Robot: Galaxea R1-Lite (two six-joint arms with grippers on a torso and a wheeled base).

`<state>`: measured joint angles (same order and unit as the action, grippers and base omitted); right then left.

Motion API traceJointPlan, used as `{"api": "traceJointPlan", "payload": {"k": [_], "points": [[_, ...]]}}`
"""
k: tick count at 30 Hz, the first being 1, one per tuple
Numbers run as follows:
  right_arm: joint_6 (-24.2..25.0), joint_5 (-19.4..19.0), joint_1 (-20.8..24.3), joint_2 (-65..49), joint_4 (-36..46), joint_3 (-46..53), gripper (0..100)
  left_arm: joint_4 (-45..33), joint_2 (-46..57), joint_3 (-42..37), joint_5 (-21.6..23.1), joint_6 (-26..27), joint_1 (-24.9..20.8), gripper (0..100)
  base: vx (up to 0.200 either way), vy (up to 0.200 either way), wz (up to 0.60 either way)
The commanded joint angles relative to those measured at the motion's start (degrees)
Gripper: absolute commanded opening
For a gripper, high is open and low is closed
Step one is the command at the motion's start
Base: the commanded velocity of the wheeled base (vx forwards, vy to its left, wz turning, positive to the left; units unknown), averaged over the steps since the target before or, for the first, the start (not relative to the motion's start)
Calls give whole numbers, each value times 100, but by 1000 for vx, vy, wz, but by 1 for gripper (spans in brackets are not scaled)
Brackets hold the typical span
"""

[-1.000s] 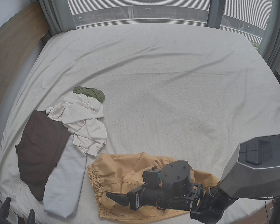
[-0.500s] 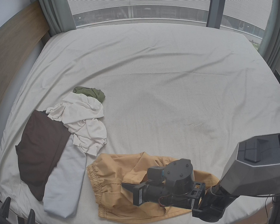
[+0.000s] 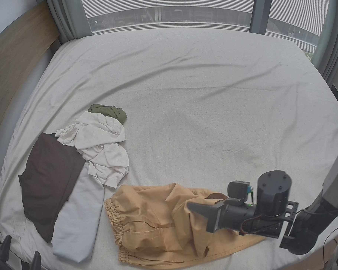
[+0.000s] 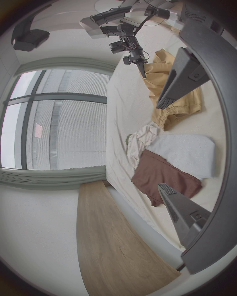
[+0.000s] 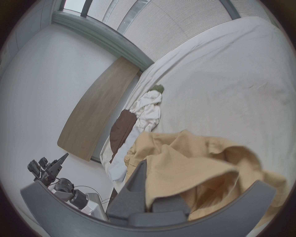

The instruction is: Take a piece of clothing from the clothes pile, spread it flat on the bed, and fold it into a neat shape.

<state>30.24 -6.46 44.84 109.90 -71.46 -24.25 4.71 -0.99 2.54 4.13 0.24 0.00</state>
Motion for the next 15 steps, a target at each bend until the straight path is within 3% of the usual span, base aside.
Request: {"api": "traceJointPlan", "payload": {"k": [1,3,4,10,15], "points": [[17,-329,-450,-1111,-202,676,0,769,-1413,2163,369,-270,-431,100,0,0,0],[17,-373,-476,-1172,-210,728,0,672,-1562,2216,387,-376,-562,100,0,0,0],[17,-400,-476,-1313,-219,922,0,470,-2002,2163,527,-833,-923,100,0,0,0],[8,-725,-784,-1542,-210,1115,0,558,-3004,2374,1028,-1571,-1591,100,0,0,0],[8,-830,-1012,-1840,-122,922,0,637,-3874,2954,1643,-1589,-1775,100,0,0,0]]}}
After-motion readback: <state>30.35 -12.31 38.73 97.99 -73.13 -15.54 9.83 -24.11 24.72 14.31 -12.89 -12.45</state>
